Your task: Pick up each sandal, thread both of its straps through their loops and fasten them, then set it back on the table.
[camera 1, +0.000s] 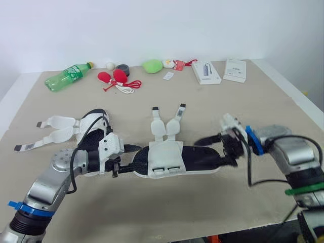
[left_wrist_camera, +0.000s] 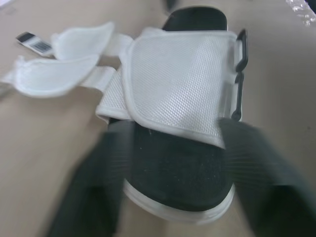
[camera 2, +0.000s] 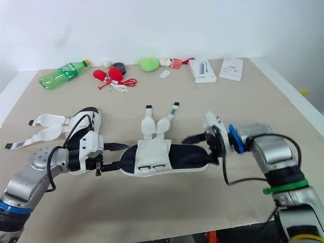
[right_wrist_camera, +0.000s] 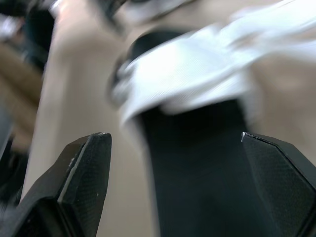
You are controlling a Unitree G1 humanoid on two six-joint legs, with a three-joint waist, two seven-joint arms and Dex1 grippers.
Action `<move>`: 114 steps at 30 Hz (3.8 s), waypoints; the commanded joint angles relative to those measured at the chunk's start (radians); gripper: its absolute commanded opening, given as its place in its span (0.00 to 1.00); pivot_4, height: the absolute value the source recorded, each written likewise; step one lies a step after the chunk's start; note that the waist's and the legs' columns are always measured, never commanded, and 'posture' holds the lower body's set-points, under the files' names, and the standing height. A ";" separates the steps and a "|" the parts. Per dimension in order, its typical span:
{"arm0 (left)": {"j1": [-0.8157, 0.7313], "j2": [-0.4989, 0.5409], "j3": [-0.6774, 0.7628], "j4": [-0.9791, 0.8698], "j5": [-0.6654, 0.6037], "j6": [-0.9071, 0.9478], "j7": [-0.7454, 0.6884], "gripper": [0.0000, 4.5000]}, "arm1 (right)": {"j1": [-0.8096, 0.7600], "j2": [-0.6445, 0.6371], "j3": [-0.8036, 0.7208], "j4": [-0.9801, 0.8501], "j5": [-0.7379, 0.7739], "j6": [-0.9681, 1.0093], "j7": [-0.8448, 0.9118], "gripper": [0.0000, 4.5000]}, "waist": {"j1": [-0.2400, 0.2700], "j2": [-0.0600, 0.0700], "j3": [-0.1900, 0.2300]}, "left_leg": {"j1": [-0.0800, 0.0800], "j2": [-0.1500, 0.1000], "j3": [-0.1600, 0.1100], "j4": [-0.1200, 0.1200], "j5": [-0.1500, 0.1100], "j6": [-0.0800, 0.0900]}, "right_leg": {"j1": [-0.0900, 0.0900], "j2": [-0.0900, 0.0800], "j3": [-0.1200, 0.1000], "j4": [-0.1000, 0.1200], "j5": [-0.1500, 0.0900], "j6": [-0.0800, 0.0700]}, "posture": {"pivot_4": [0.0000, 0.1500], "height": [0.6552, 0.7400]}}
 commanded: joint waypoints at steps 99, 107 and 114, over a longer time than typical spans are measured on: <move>-0.050 -0.003 -0.044 0.038 0.081 -0.003 -0.025 0.00 | 0.293 -0.320 -0.050 -0.413 0.362 -0.186 -0.179 0.99 | 0.009 -0.001 0.000 | 0.003 0.003 0.008 -0.001 0.001 0.001 | -0.007 0.002 0.009 0.012 -0.004 -0.004 | 1.00 1.00; -0.025 -0.004 -0.041 0.009 0.069 0.018 -0.008 0.00 | 0.519 -0.322 -0.039 -0.656 0.333 -0.004 -0.286 0.99 | 0.006 -0.003 0.000 | 0.003 0.002 0.008 -0.001 0.001 0.001 | -0.007 0.000 0.008 0.012 -0.005 -0.002 | 1.00 1.00; -0.036 -0.015 -0.050 0.009 0.066 0.024 0.001 0.00 | 0.487 -0.167 0.024 -0.657 0.199 0.033 -0.431 0.99 | 0.002 -0.005 0.001 | 0.002 0.001 0.008 0.001 0.001 0.000 | -0.007 0.000 0.009 0.012 -0.005 -0.001 | 1.00 1.00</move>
